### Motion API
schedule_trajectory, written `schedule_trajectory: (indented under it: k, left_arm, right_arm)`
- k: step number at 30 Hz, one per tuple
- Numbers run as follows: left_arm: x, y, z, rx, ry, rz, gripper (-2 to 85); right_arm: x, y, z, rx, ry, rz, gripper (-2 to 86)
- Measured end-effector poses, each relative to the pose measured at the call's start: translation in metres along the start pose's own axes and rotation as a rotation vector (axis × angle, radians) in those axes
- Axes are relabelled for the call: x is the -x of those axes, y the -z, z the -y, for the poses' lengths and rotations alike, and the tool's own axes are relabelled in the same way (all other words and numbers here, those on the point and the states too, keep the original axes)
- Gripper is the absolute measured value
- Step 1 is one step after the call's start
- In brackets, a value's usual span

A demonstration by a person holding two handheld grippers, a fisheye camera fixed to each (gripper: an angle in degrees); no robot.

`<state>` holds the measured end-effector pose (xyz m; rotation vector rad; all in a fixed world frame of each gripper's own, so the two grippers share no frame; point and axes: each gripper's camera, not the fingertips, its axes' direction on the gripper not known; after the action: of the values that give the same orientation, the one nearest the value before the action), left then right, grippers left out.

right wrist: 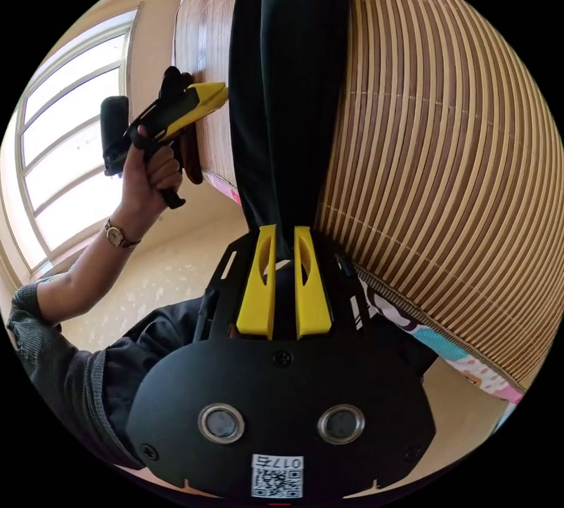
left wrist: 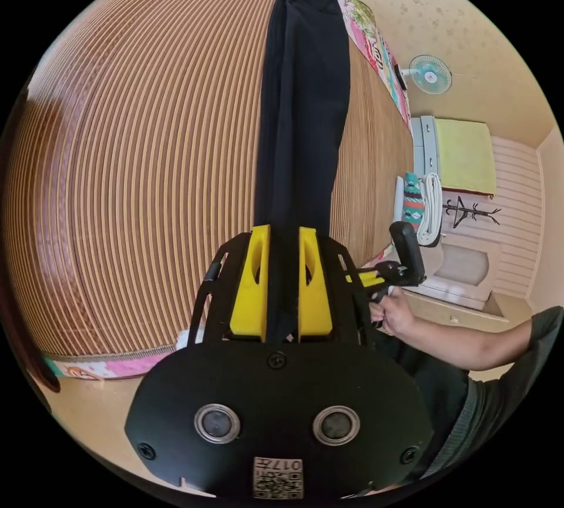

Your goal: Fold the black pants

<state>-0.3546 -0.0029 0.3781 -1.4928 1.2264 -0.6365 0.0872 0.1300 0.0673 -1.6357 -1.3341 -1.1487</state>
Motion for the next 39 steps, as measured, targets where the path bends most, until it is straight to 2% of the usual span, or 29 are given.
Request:
schedule_trajectory:
  k: [3, 5, 7, 8, 9, 11, 17, 20, 25, 28, 30, 33, 36, 39]
  left_arm:
    - [-0.009, -0.016, 0.032, 0.065, -0.008, 0.033, 7.0]
    - [-0.011, -0.022, 0.041, 0.115, -0.027, 0.061, 4.5]
    - [-0.010, -0.018, 0.041, 0.118, -0.069, 0.000, 1.1]
    - [-0.006, -0.010, 0.037, 0.093, -0.098, -0.100, 0.4]
    - [0.003, -0.001, 0.031, 0.056, -0.086, -0.208, -0.1]
    - [0.021, 0.005, 0.019, 0.014, -0.011, -0.277, -0.4]
    - [0.020, -0.005, -0.008, -0.015, 0.097, -0.162, 3.0]
    - [0.009, -0.013, -0.020, 0.014, 0.082, -0.127, 6.8]
    - [-0.017, -0.036, -0.042, 0.105, 0.038, -0.052, 7.3]
    - [-0.038, -0.056, -0.052, 0.176, -0.028, 0.007, 6.4]
    - [-0.049, -0.068, -0.059, 0.229, -0.071, 0.047, 2.0]
    - [-0.040, -0.065, -0.062, 0.196, -0.038, -0.007, 0.0]
    - [-0.028, -0.063, -0.060, 0.172, 0.033, -0.079, -0.5]
    - [-0.034, -0.066, -0.056, 0.167, 0.030, -0.076, -0.7]
  right_arm:
    - [-0.003, -0.002, -0.006, 0.033, 0.022, 0.026, 3.0]
    - [-0.006, 0.011, -0.014, 0.011, 0.065, 0.116, 2.4]
    - [-0.009, 0.020, -0.020, 0.000, 0.091, 0.181, 2.1]
    - [-0.013, 0.025, -0.024, -0.007, 0.090, 0.192, 2.1]
    - [-0.015, 0.026, -0.026, -0.011, 0.084, 0.187, 2.0]
    - [-0.028, 0.030, -0.028, -0.035, 0.028, 0.171, 2.1]
    - [-0.026, 0.017, -0.024, 0.003, -0.025, 0.036, 3.4]
    - [-0.023, 0.012, -0.030, -0.013, -0.027, 0.047, 5.2]
    - [-0.039, -0.005, -0.032, 0.007, -0.082, 0.056, 5.4]
    - [-0.034, -0.014, -0.036, 0.011, -0.034, 0.108, 4.0]
    - [-0.029, -0.019, -0.039, 0.023, 0.001, 0.134, 3.8]
    - [-0.030, -0.017, -0.036, 0.085, -0.001, 0.130, 4.3]
    - [-0.015, 0.045, -0.031, -0.093, 0.043, 0.105, 5.9]
    - [-0.017, 0.125, 0.003, -0.330, 0.044, 0.127, 7.5]
